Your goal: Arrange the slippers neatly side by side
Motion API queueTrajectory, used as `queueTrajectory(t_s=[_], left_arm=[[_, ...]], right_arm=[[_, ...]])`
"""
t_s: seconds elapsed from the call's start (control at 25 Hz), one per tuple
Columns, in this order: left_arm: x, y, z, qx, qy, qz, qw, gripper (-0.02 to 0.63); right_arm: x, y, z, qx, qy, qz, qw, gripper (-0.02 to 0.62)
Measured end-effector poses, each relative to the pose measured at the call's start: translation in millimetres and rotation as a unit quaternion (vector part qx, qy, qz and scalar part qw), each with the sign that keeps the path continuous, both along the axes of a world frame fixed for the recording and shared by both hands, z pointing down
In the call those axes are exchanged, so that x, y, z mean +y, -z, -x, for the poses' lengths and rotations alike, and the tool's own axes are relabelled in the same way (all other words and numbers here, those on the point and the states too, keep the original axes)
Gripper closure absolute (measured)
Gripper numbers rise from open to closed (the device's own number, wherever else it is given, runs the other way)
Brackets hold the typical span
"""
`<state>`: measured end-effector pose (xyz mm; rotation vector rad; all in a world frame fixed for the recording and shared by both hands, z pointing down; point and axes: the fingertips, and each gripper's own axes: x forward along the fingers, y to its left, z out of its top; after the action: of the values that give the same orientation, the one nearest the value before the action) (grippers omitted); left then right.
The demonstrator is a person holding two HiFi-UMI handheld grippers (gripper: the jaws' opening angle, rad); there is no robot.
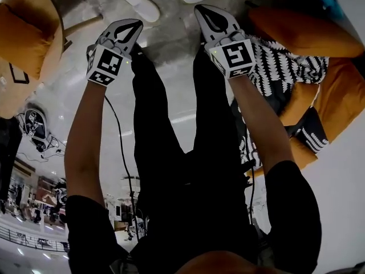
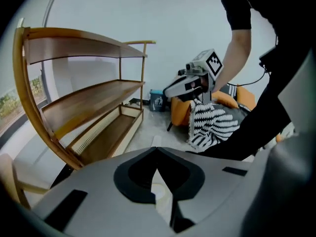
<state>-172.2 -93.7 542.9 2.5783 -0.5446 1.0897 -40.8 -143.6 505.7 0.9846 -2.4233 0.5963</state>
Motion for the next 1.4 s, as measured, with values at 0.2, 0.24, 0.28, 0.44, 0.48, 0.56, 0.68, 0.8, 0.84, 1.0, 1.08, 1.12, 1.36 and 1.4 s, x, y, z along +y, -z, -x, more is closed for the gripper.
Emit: queueTrajectory(t_s=[0.2,0.24,0.28,0.44,0.48,0.56,0.68,0.8,0.84,1.0,1.08,1.12,1.36,1.4], left_arm=[[8.1,-52.8,-5.8,-0.063,-0.069,-0.011,0.9955,0.592],[11.1,-63.2,-6.5,-0.076,-0.089,-0.011,0.9931,0.591],[14.5,-74.0,-6.7,-0.088,-0.109,-0.008,0.9901,0.591],[25.4,-115.7,-3.8,-0.132,-0.171,0.001,0.9763,0.591],[27.6,-124.9,-2.5,-0.141,-0.181,0.003,0.9733,0.591],[30.3,-141.7,1.5,-0.157,-0.199,0.005,0.9674,0.589],[29.6,-163.5,7.8,-0.182,-0.220,0.002,0.9584,0.589],[39.5,-183.3,9.8,-0.199,-0.235,0.006,0.9514,0.587],[42.3,-190.1,9.7,-0.204,-0.239,0.007,0.9495,0.563],[51.5,-218.5,4.3,-0.216,-0.269,0.008,0.9386,0.495],[56.5,-234.4,3.1,-0.223,-0.296,0.006,0.9289,0.494],[58.5,-242.7,4.0,-0.228,-0.310,0.003,0.9228,0.492],[74.0,-290.8,24.1,-0.272,-0.393,0.004,0.8782,0.472],[74.3,-299.0,28.7,-0.280,-0.402,0.002,0.8718,0.468]], right_arm=[[11.3,-60.5,-1.3,0.033,0.011,0.023,0.999,0.563],[13.5,-71.1,1.7,0.038,0.014,0.030,0.999,0.563],[15.4,-81.0,4.4,0.041,0.016,0.037,0.998,0.563],[21.6,-114.9,10.9,0.055,0.036,0.051,0.997,0.563],[24.6,-122.1,12.6,0.059,0.046,0.053,0.996,0.563],[32.0,-135.8,16.4,0.066,0.067,0.056,0.994,0.563],[39.7,-157.5,19.8,0.074,0.090,0.066,0.991,0.563],[53.8,-183.2,17.7,0.082,0.097,0.091,0.988,0.563],[60.5,-194.4,17.3,0.083,0.099,0.103,0.986,0.563],[84.2,-230.9,20.6,0.096,0.127,0.136,0.978,0.563],[87.7,-241.8,23.9,0.098,0.141,0.132,0.976,0.563],[87.5,-247.1,25.0,0.097,0.145,0.129,0.976,0.563],[86.3,-283.0,22.4,0.104,0.161,0.122,0.974,0.563],[84.7,-287.5,21.3,0.104,0.161,0.119,0.974,0.564]])
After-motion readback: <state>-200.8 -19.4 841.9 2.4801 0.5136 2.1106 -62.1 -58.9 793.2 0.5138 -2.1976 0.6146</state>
